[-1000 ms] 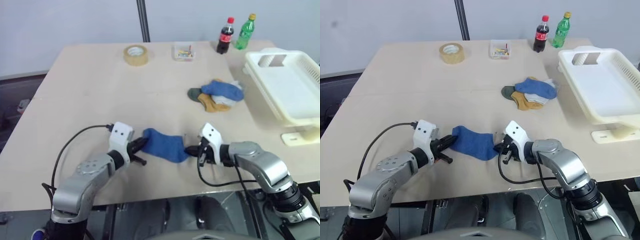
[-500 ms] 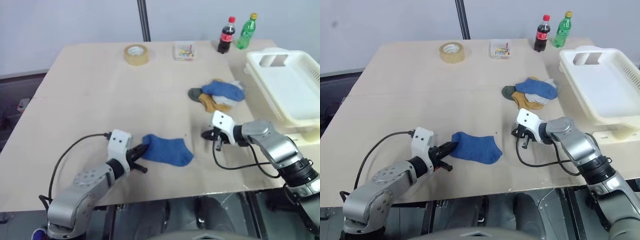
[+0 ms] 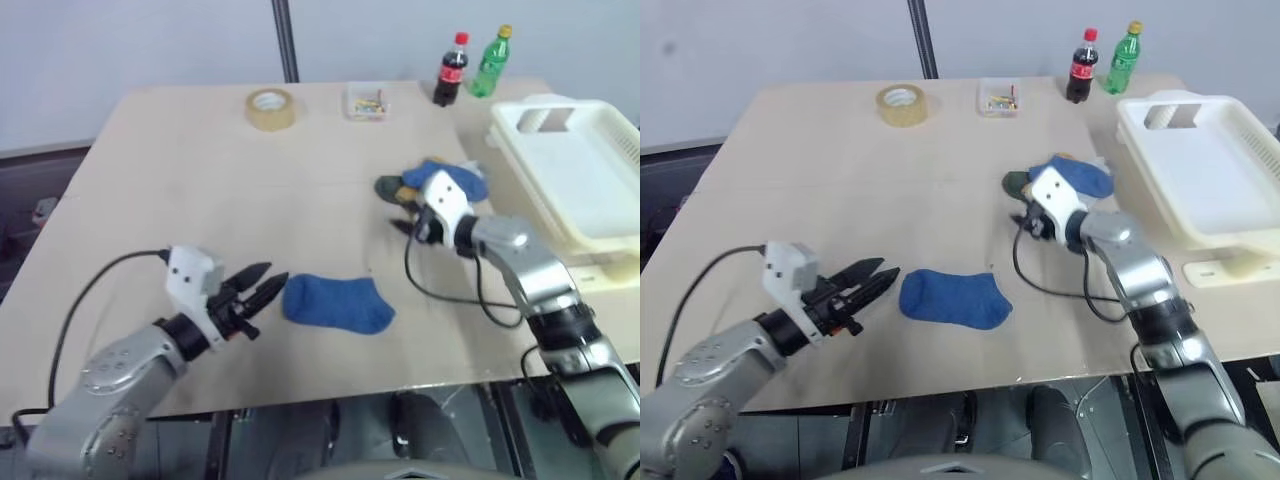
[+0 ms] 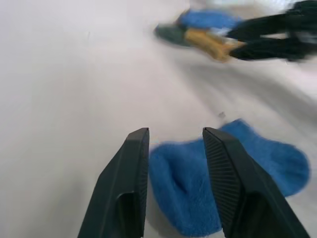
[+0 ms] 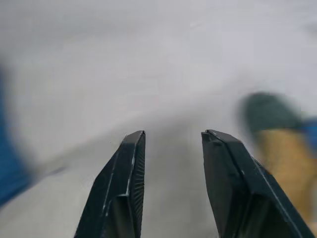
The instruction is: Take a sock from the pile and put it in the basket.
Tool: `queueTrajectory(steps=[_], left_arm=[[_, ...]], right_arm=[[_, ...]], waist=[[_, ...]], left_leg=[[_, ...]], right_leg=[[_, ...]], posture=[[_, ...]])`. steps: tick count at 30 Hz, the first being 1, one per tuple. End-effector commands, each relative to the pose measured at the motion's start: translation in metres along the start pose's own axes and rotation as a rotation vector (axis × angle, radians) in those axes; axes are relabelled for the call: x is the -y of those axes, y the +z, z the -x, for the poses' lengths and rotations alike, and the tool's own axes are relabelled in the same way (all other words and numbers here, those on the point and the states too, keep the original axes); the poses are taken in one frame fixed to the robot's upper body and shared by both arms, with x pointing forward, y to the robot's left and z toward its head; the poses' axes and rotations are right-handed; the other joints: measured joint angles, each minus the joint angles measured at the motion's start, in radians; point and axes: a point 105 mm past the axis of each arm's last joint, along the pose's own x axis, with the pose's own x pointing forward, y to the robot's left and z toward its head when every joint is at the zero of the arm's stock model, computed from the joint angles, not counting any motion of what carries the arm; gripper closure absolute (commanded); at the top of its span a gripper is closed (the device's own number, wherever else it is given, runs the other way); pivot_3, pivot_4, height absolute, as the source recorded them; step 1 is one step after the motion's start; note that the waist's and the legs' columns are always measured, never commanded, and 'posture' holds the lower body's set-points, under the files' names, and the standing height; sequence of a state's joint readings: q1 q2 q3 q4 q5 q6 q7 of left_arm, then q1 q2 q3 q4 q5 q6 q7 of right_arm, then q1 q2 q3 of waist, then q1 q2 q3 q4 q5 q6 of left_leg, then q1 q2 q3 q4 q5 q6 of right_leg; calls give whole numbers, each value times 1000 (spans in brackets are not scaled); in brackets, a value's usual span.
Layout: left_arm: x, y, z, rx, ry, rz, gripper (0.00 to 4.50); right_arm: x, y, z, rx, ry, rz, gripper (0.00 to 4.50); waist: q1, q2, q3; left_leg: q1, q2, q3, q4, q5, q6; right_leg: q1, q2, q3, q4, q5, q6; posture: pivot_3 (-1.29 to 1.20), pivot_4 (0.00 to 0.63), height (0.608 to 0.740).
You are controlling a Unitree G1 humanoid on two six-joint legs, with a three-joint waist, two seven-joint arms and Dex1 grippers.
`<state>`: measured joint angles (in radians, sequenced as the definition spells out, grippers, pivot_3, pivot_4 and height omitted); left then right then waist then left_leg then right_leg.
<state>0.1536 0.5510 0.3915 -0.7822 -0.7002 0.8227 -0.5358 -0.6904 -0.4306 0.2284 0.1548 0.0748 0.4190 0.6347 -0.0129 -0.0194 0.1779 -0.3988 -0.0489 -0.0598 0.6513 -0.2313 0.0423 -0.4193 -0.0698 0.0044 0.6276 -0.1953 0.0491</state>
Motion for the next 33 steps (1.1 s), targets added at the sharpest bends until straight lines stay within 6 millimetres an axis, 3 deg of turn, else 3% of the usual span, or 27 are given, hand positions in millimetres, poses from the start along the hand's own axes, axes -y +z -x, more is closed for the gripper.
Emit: queueTrajectory(steps=[1,6,14,16,20,21,33], left_arm=[[-6,24,-3,81,-60,-71,2654],[2,35,-14,134,-119,-95,2654],[1,41,-6,148,-164,-104,2654],[1,43,-6,157,-171,-105,2121],[1,46,-8,170,-178,-120,389],[1,47,-9,177,-173,-126,148],[-2,47,-15,208,-149,-142,148]], right_arm=[[57,0,-16,-38,-273,48,2613],[76,-5,-35,-65,-366,76,2613],[69,-5,-40,-45,-260,36,2613],[66,-7,-39,-45,-245,39,2567],[64,-14,-40,-58,-244,41,2567],[64,-15,-40,-59,-246,44,2567],[53,-23,-46,-87,-204,31,2567]], waist=[[-1,1,1],[-2,0,0],[-7,1,1],[-9,1,1],[-13,1,1],[-13,1,1],[-25,1,1]], left_leg=[[1,0,0,0,1,-1],[0,0,0,-4,4,-6],[-1,0,3,-13,4,-6],[-1,0,3,-13,4,-6],[0,0,3,-13,4,-6],[0,0,3,-13,4,-6],[0,0,4,-13,5,-7]], right_leg=[[0,1,0,0,0,0],[0,1,1,-1,1,-1],[-6,1,5,-3,3,2],[-7,1,5,-2,3,2],[-7,2,6,-2,3,2],[-7,2,6,-2,3,2],[-7,3,8,-1,3,2]], posture=[[0,150,740],[0,150,740],[0,150,740],[0,150,740],[0,150,740],[0,150,740],[0,150,740]])
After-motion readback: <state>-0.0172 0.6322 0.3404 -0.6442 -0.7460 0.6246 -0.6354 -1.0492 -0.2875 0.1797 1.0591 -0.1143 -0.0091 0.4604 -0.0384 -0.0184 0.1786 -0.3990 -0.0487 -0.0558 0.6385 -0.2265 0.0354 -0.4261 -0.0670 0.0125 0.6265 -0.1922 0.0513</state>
